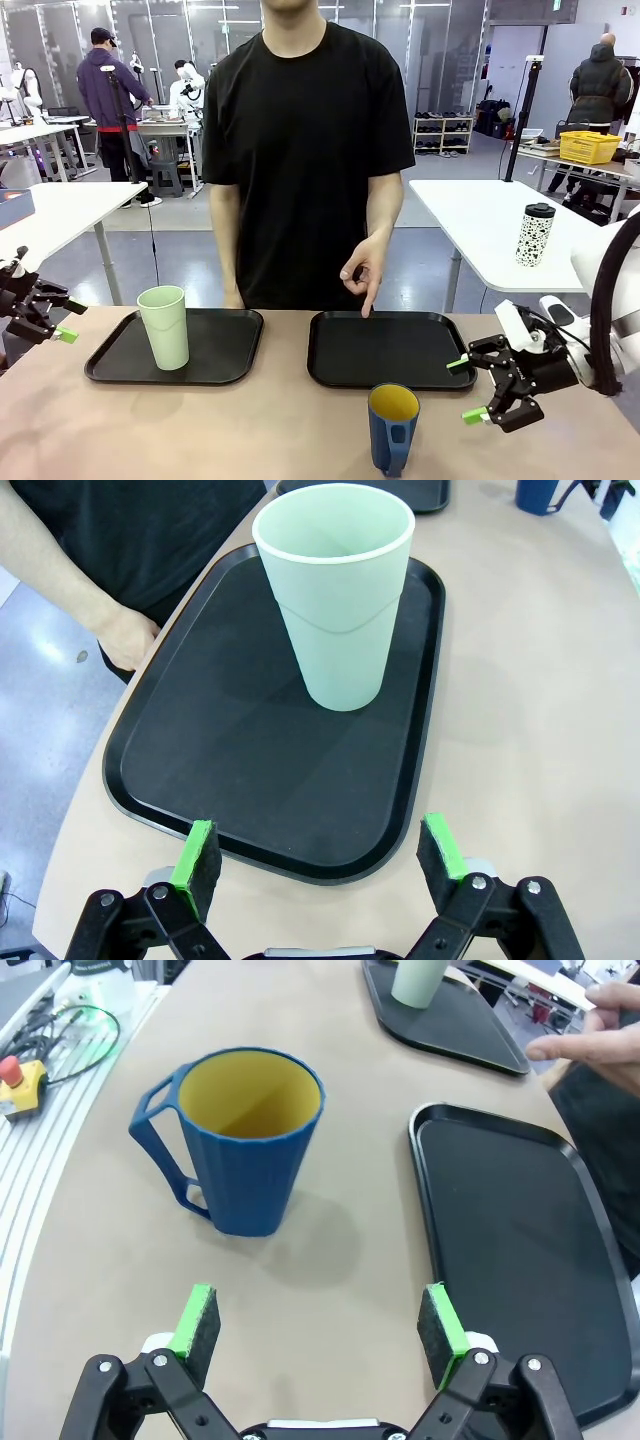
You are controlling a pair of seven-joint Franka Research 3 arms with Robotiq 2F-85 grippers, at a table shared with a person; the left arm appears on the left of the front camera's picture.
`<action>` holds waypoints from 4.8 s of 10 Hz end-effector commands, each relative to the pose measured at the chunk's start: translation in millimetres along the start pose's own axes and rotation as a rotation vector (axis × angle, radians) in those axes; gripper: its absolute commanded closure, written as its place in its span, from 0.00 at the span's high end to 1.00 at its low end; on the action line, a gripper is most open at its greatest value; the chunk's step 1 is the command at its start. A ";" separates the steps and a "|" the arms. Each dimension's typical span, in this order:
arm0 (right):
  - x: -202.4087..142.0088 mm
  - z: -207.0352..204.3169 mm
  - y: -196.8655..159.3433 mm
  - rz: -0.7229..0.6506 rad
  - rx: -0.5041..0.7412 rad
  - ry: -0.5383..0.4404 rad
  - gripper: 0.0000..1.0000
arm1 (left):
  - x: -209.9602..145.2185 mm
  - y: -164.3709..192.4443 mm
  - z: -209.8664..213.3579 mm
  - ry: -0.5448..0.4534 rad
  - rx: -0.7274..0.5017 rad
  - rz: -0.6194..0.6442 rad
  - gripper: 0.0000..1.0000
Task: Sort and store the cups by type.
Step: Pick up the Handle plastic cup and place it into the empty Flat Tray.
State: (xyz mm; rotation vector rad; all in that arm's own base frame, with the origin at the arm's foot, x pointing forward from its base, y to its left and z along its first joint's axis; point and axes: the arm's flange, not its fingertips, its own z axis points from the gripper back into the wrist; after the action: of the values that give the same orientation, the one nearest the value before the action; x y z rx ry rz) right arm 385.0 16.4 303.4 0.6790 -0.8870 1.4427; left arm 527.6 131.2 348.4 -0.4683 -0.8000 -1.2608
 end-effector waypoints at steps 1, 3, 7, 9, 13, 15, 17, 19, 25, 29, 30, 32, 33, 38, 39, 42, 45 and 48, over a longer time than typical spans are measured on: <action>-8.2 -12.2 -4.8 0.015 0.054 -0.093 1.00 | -0.7 3.6 0.5 -0.028 0.003 -0.019 1.00; -19.2 -19.6 -4.1 0.031 0.068 -0.218 1.00 | -0.7 3.6 0.5 -0.028 0.003 -0.019 1.00; -50.0 -33.7 -3.7 0.018 0.051 -0.313 1.00 | -0.7 3.6 0.5 -0.028 0.003 -0.019 1.00; -54.2 -38.5 -1.5 0.020 0.061 -0.343 1.00 | -0.7 3.6 0.5 -0.028 0.003 -0.019 1.00; -10.3 -17.1 -15.6 -0.009 0.084 -0.306 1.00 | -0.7 3.6 0.5 -0.028 0.003 -0.019 1.00; -10.3 -17.1 -15.6 -0.009 0.084 -0.306 1.00 | -0.7 3.6 0.5 -0.028 0.003 -0.019 1.00; -3.9 -27.2 -14.9 -0.030 0.130 -0.209 1.00 | -0.7 3.6 0.5 -0.028 0.003 -0.019 1.00; 0.1 -35.0 -20.4 -0.045 0.196 -0.177 1.00 | -0.7 3.6 0.5 -0.028 0.003 -0.019 1.00; 1.8 -63.4 -30.0 -0.071 0.301 -0.158 1.00 | -0.7 3.6 0.5 -0.028 0.003 -0.019 1.00; -12.3 -74.3 -34.1 0.016 0.393 -0.176 1.00 | -0.7 3.6 0.5 -0.028 0.003 -0.019 1.00; -16.2 -75.4 -35.5 0.043 0.410 -0.200 1.00 | -0.7 3.6 0.5 -0.028 0.003 -0.019 1.00; -17.7 -79.6 -36.6 0.085 0.443 -0.235 1.00 | -0.7 3.6 0.5 -0.028 0.003 -0.019 1.00; -18.0 -81.2 -37.5 0.090 0.437 -0.245 1.00 | -0.7 3.6 0.5 -0.028 0.003 -0.019 1.00; -16.4 -98.4 -38.2 0.120 0.433 -0.288 1.00 | -0.7 3.6 0.5 -0.028 0.003 -0.019 1.00; -16.7 -104.5 -39.1 0.123 0.439 -0.293 1.00 | -0.7 3.6 0.5 -0.028 0.003 -0.019 1.00; -14.7 -115.3 -38.8 0.132 0.443 -0.306 1.00 | -0.7 3.6 0.5 -0.028 0.003 -0.019 1.00; -9.2 -125.7 -36.9 0.133 0.463 -0.305 1.00 | -0.7 3.6 0.5 -0.028 0.003 -0.019 1.00; -4.2 -137.0 -36.7 0.130 0.490 -0.309 1.00 | -0.7 3.6 0.5 -0.028 0.003 -0.019 1.00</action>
State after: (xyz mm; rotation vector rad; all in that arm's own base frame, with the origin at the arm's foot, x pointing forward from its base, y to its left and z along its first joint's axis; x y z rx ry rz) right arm 434.3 123.3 239.6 1.2523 -0.7929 1.7075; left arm 527.6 131.2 348.4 -0.4684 -0.8001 -1.2608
